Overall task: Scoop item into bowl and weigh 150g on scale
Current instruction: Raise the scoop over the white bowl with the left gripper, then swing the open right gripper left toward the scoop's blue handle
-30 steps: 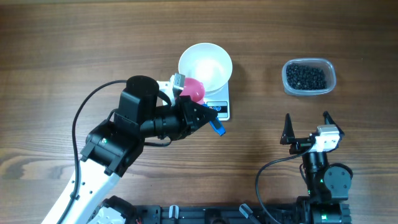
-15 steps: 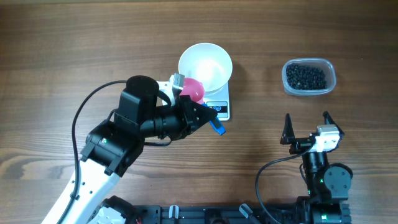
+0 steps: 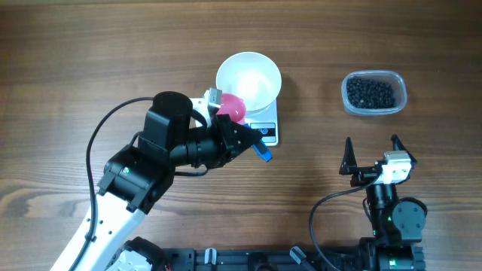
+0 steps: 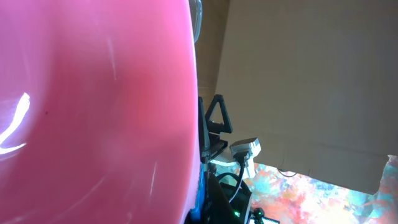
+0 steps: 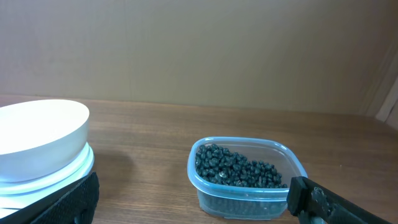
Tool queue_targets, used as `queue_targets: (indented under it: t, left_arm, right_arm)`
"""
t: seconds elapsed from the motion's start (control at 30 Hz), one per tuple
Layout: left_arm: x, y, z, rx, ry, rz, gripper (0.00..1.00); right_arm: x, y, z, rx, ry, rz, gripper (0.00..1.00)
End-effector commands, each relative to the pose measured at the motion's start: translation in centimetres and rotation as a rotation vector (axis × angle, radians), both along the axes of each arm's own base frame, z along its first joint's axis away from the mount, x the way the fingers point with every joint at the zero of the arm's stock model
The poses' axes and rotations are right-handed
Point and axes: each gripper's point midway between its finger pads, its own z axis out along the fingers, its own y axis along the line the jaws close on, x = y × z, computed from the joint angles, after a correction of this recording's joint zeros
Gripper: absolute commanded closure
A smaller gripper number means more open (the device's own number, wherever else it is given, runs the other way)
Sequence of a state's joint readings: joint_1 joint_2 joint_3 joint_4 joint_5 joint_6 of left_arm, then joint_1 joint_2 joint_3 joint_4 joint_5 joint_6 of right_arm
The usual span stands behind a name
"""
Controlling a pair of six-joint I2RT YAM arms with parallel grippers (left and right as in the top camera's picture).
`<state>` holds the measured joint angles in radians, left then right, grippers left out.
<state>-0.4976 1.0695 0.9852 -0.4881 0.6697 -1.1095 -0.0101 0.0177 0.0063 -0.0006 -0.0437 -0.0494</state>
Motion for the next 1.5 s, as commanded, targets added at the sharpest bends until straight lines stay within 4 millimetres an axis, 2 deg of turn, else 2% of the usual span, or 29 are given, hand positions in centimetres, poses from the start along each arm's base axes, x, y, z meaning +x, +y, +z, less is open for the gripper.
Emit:
queue_targets:
  t: [0.0, 0.43, 0.47, 0.53, 0.63, 0.7, 0.8, 0.87, 0.93, 1.0, 1.1, 1.3, 1.47]
  left_arm:
    - [0.2, 0.0, -0.3, 0.006, 0.004, 0.009, 0.96]
    - [0.5, 0.1, -0.4, 0.019, -0.008, 0.025, 0.96]
    - [0.5, 0.1, -0.4, 0.019, -0.008, 0.026, 0.96]
    - [0.6, 0.2, -0.5, 0.021, -0.01, 0.03, 0.96]
    - [0.6, 0.2, -0.5, 0.022, -0.01, 0.031, 0.96]
    - [0.6, 0.2, -0.5, 0.022, -0.01, 0.031, 0.96]
    - [0.6, 0.2, -0.5, 0.022, -0.01, 0.03, 0.96]
    - [0.6, 0.2, -0.5, 0.022, -0.01, 0.031, 0.96]
    - [0.6, 0.2, -0.5, 0.022, -0.009, 0.031, 0.96]
    - [0.6, 0.2, -0.5, 0.022, -0.01, 0.031, 0.96]
    - [0.6, 0.2, -0.5, 0.022, -0.01, 0.031, 0.96]
    - [0.6, 0.2, -0.5, 0.022, -0.01, 0.03, 0.96]
    - [0.6, 0.2, -0.5, 0.022, -0.01, 0.031, 0.96]
  right_arm:
    - [0.0, -0.2, 0.0, -0.002, -0.001, -0.011, 0.0]
    - [0.0, -0.2, 0.0, 0.0, -0.001, -0.011, 0.0]
    - [0.0, 0.2, 0.3, 0.003, -0.014, 0.015, 0.0]
    - [-0.4, 3.0, 0.4, 0.086, -0.008, 0.18, 0.0]
    - [-1.3, 5.9, 0.8, 0.27, 0.026, 0.352, 0.0]
    - [-1.5, 6.5, 0.8, 0.465, 0.077, 0.389, 0.0]
    - [-1.5, 6.5, 1.2, 0.61, 0.094, 0.386, 0.0]
    - [-1.8, 6.8, 2.7, 0.652, 0.05, 0.427, 0.0]
    - [-2.4, 7.3, 5.1, 0.638, -0.035, 0.492, 0.0]
    - [-3.6, 7.7, 8.3, 0.592, -0.167, 0.565, 0.0]
    - [-4.8, 7.7, 11.3, 0.568, -0.264, 0.596, 0.0]
    - [-5.9, 7.8, 15.5, 0.548, -0.311, 0.614, 0.0]
    - [-4.7, 8.3, 17.1, 0.549, -0.156, 0.59, 0.0]
